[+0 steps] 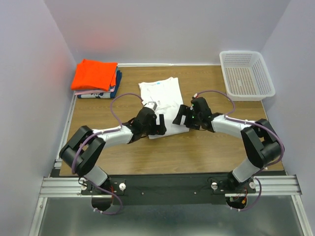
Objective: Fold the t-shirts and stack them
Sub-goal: Fold the tshirt
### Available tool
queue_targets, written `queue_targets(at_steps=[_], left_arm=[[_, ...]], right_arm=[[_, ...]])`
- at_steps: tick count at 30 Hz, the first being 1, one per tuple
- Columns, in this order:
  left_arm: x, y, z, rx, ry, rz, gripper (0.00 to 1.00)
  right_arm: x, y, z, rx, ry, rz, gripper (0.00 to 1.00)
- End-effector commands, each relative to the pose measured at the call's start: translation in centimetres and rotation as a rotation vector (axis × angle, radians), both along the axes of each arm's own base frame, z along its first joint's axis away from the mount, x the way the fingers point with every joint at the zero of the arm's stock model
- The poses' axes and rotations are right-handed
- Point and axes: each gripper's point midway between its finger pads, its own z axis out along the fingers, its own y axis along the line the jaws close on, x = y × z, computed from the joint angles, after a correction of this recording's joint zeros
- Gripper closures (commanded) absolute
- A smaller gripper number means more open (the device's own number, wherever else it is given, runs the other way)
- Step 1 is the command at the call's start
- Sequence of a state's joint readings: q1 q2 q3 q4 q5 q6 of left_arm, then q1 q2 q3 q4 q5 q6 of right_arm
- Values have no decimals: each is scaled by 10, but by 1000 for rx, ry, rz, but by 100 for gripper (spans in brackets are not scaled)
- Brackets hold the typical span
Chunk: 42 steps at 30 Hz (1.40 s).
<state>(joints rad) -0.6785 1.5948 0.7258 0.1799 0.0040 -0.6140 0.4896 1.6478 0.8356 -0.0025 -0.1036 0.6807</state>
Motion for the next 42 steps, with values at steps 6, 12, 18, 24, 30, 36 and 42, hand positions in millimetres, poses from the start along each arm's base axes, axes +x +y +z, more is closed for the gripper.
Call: queue_targets(at_steps=[6,12,18,24,30,36,42], left_arm=[[-24,46,44,54,-26,144,2],[-44,62,34,47,24,190,2],[-66,58,9,-18,91,152,2],[-78,60,-7,-20,119,131,23],[-82,55,-19,-18,141,89,43],[-83,59,-27,13,146,91,48],[-81,55,-37,27,169,83,78]], right_arm=[[-48,-6,32,30,24,55,0],[-52,-27,50,30,-45,-60,0],[-60,-38,24,-14,15,-109,0],[-63,-41,5,-46,66,-116,0],[-69,-44,0,-55,77,-115,0],[-72,-45,-4,-58,90,-117,3],[-75,-49,-11,-79,101,-107,8]])
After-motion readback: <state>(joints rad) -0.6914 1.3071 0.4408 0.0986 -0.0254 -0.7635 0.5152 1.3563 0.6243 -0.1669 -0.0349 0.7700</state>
